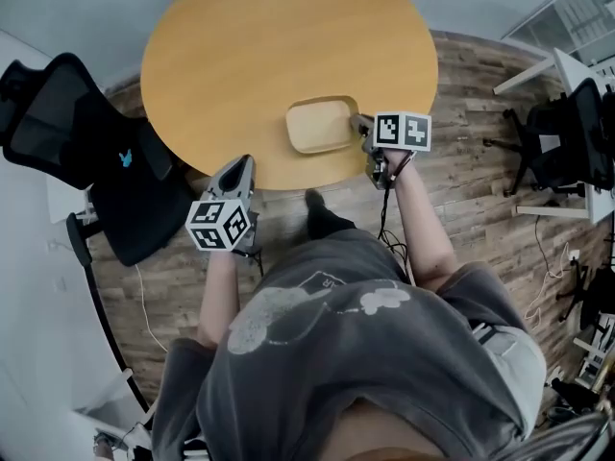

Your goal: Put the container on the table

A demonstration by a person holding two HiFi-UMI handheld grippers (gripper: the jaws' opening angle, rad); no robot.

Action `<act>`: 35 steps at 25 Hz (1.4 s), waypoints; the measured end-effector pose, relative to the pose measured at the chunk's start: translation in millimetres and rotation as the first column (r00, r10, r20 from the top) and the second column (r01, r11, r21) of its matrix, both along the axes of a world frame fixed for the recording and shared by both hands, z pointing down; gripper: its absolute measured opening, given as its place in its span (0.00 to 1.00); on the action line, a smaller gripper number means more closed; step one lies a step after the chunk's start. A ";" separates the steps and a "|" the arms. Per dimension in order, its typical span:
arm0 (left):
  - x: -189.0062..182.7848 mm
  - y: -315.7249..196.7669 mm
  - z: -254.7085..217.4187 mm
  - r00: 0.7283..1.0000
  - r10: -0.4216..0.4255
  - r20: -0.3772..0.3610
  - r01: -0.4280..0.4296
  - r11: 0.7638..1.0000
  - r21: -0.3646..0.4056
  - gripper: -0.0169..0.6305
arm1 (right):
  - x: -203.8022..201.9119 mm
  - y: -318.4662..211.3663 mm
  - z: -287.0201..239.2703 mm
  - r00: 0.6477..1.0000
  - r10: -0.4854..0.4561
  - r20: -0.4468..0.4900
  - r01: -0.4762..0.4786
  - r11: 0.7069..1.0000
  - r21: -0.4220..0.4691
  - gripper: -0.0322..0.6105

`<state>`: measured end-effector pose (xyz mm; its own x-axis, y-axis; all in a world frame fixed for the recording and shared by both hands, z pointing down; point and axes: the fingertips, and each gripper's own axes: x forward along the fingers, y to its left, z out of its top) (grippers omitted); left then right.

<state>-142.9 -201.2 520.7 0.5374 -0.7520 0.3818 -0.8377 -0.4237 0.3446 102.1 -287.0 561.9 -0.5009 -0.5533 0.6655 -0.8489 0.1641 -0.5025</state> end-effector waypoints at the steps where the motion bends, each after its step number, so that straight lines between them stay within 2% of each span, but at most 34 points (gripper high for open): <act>1: 0.5 -10.0 0.3 1.000 -0.004 0.000 0.004 1.000 -0.002 0.03 | -0.2 -11.1 1.8 1.000 -0.005 -0.002 0.005 1.000 -0.005 0.08; 8: 2.4 -71.7 9.6 1.000 -0.031 0.002 0.031 0.999 -0.023 0.03 | -6.0 -83.8 14.9 0.999 -0.030 -0.010 0.030 0.999 -0.033 0.08; 20: 24.3 -173.6 25.9 0.998 -0.062 0.016 0.062 0.996 -0.057 0.03 | 7.2 -192.1 40.6 0.999 -0.051 -0.006 0.051 0.996 -0.076 0.08; 35: 34.6 -228.5 54.4 0.999 -0.035 0.030 0.039 0.993 -0.111 0.03 | 8.3 -264.3 77.9 0.999 -0.025 -0.037 0.020 0.992 -0.125 0.08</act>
